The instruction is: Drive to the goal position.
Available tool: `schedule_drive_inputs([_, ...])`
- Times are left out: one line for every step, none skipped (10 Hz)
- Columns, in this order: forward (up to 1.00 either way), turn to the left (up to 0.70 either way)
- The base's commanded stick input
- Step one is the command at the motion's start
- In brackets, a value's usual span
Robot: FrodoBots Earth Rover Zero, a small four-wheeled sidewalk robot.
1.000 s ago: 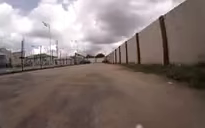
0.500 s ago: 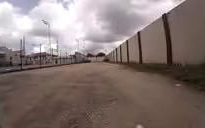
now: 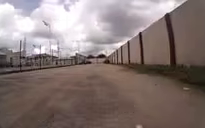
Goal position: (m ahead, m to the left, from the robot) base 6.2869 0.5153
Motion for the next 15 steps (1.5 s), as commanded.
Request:
schedule_drive_inputs([0.5, -0.01])
schedule_drive_inputs([0.5, -0.01])
schedule_drive_inputs([0.5, -0.01])
schedule_drive_inputs([0.5, -0.01])
schedule_drive_inputs([0.5, -0.01])
schedule_drive_inputs([0.5, -0.01])
schedule_drive_inputs([0.5, -0.01])
schedule_drive_inputs([0.5, -0.01])
schedule_drive_inputs([0.5, -0.01])
schedule_drive_inputs([0.5, -0.01])
schedule_drive_inputs([0.5, -0.01])
schedule_drive_inputs([0.5, -0.01])
schedule_drive_inputs([0.5, -0.01])
schedule_drive_inputs([0.5, -0.01])
schedule_drive_inputs([0.5, -0.01])
